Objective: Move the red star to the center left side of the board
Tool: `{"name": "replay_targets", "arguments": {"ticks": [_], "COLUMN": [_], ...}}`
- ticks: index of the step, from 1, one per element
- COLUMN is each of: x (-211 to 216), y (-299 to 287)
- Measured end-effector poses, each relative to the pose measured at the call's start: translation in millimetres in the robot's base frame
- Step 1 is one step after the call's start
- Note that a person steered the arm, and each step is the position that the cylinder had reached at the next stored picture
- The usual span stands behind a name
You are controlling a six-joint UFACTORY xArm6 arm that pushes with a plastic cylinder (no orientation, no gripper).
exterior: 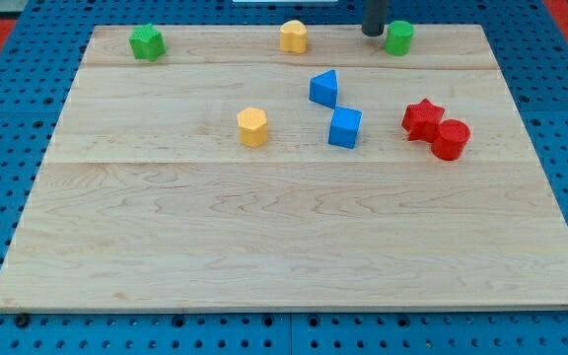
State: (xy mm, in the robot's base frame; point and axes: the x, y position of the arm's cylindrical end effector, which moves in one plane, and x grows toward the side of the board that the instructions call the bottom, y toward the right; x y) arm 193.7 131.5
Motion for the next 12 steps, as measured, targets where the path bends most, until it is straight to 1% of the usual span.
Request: {"name": "replay_targets", "arguments": {"ticks": [1,2,4,5,6,8,11,12], "x": [8.5,14.4,11.8,11.8,15.0,58.9,181.7,187.0], "y": [34.0,36.3,-87.3,-114.1,-116.2,-84.3,-68.0,-35.8]}}
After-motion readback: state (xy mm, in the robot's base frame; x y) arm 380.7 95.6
